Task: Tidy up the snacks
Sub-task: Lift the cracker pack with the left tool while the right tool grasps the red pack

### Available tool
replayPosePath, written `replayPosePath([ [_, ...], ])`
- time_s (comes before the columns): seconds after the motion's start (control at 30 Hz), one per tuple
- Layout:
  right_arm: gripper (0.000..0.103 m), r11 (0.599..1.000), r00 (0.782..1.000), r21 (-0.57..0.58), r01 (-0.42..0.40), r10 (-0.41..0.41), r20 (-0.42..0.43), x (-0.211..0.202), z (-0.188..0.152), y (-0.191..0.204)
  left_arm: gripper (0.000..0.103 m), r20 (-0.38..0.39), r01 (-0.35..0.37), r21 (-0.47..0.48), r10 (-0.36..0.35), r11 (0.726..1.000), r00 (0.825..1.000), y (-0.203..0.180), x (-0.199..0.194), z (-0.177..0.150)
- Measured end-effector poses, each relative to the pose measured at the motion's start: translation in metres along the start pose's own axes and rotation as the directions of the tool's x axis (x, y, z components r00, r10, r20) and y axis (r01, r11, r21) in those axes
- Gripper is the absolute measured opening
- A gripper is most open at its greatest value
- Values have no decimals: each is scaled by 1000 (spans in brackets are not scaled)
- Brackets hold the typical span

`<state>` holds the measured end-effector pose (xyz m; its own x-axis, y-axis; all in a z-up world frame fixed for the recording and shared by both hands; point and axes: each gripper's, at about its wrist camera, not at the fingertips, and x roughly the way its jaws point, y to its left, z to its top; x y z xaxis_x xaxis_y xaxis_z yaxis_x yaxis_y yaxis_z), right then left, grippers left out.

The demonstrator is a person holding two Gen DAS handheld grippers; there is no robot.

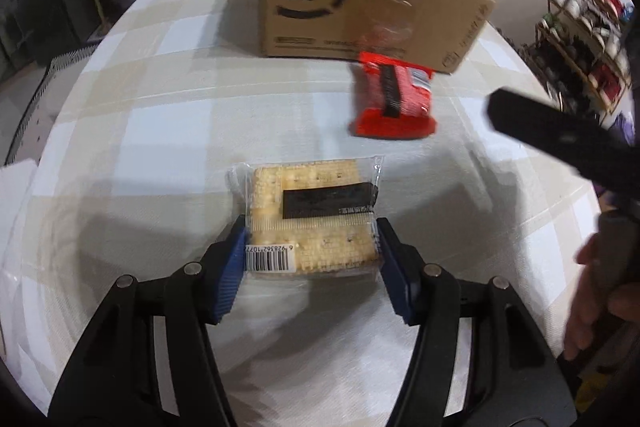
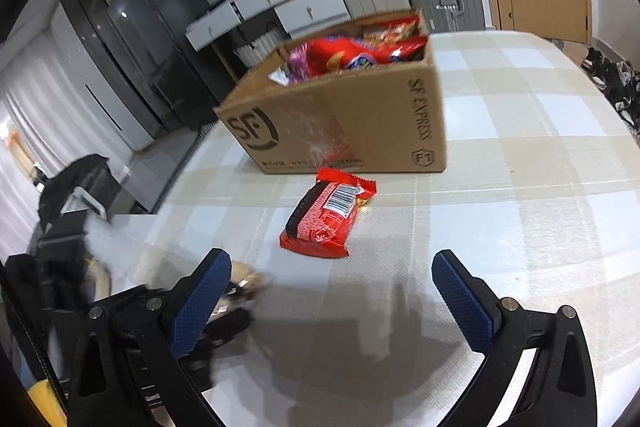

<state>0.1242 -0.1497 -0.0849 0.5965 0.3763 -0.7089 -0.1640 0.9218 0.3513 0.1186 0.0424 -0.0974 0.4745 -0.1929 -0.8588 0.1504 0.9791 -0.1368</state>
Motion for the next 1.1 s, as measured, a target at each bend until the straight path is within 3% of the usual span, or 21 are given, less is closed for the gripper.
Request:
replayPosePath([
  [0.3, 102, 992, 991, -49, 117, -120, -61, 62, 23, 29, 58, 95, 23, -130, -10, 991, 995, 73, -51, -13],
  [0.4, 97, 989, 986, -46, 140, -144, -85, 76, 25, 33, 58, 103, 31, -168, -14, 985, 995, 90, -59, -14],
  [0.47, 79, 991, 986, -44, 129, -133, -96, 82, 25, 35, 58, 108, 40, -176, -21, 984, 994, 93, -63, -17],
  [0.6, 63, 984, 980, -71, 164, -171, -105, 88, 22, 39, 58, 110, 38, -158, -20, 987, 994, 87, -64, -17],
  [0.63, 52, 982, 979, -85, 166, -175, -108, 89, 21, 41, 58, 109, 34, -152, -17, 988, 994, 84, -64, -17],
  [0.67, 47, 982, 979, -97, 163, -173, -112, 88, 21, 42, 58, 110, 30, -149, -13, 988, 994, 81, -61, -16],
  [0.87, 46, 990, 986, -97, 100, -111, -123, 78, 12, 37, 58, 110, 0, -142, 16, 990, 994, 73, -53, -12],
  [1.1, 46, 999, 999, -36, -8, 6, -50, 15, 2, 13, 58, 127, -11, -145, 30, 989, 991, 62, -52, -10],
])
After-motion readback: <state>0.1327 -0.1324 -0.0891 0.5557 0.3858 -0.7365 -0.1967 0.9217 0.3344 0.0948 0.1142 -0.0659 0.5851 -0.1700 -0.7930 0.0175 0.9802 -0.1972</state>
